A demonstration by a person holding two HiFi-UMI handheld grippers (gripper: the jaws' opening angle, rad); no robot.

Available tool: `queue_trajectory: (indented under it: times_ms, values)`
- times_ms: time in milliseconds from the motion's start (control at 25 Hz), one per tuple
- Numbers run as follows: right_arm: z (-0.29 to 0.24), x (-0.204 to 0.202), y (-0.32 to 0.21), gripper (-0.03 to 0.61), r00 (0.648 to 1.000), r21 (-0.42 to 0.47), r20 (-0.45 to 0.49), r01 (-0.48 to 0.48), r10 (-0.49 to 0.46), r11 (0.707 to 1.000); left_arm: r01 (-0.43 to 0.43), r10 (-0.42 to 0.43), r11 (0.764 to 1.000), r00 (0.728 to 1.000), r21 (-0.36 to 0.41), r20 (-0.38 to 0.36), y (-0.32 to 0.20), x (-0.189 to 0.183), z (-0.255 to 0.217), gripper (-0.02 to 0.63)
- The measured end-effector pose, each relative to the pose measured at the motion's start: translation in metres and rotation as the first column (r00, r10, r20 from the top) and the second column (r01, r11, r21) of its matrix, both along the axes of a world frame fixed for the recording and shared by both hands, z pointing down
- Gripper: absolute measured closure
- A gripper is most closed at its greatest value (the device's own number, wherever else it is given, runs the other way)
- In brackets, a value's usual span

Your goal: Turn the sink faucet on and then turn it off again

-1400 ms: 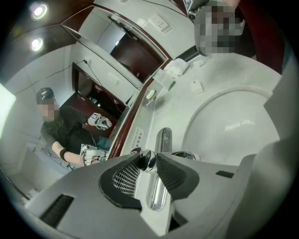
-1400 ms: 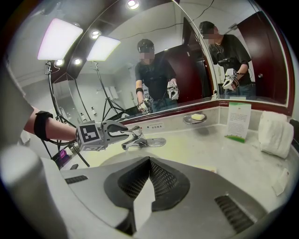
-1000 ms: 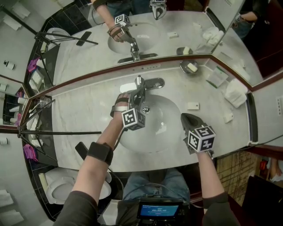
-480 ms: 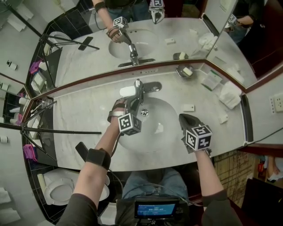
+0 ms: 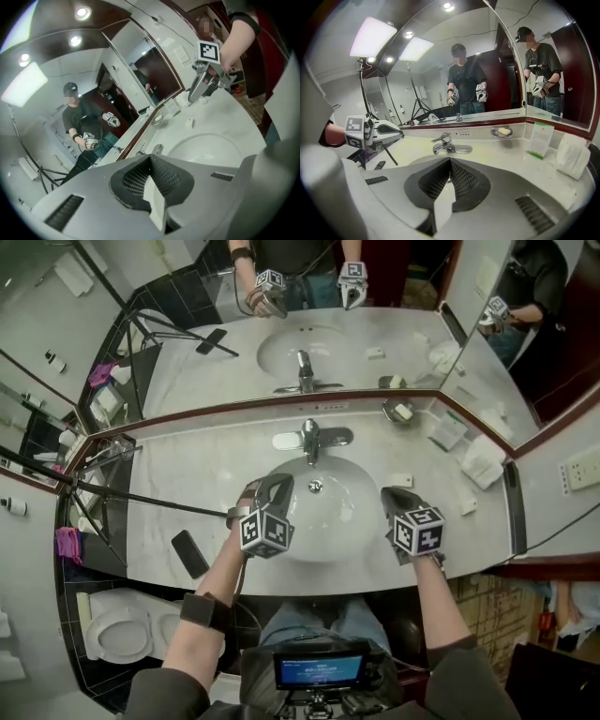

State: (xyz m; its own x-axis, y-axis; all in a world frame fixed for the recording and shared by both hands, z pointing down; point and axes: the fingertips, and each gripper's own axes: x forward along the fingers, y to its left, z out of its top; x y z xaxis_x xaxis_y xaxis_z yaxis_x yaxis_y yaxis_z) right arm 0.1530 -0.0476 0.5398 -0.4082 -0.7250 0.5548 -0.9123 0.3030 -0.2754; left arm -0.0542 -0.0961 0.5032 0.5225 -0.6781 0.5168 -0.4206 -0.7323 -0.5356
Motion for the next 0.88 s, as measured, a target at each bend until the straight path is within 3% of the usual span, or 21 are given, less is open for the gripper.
queue_trajectory:
  times_ms: [160,400,640,880]
  values:
    - [-0.008,-0.005,0.003,0.560,1.000,0.008,-0.001,0.016,-0.016,1.000,0.071,-0.088,0.992,0.981,-0.102,-0.175,0.027,-0.020,-0.028,0.614]
    - [-0.020,-0.014,0.010,0.560,0.999,0.025,-0.002,0.039,-0.039,0.999,0.121,-0.224,0.951,0.902,-0.284,-0.369,0.058,-0.057,-0.038,0.614]
    - [-0.022,-0.018,0.017,0.560,0.999,0.024,-0.004,0.038,-0.038,0.999,0.145,-0.316,0.913,0.842,-0.380,-0.438,0.074,-0.095,-0.028,0.614]
    - [-0.022,-0.017,0.017,0.560,0.999,0.021,-0.007,0.039,-0.039,0.999,0.173,-0.345,0.906,0.830,-0.385,-0.438,0.072,-0.109,-0.027,0.614]
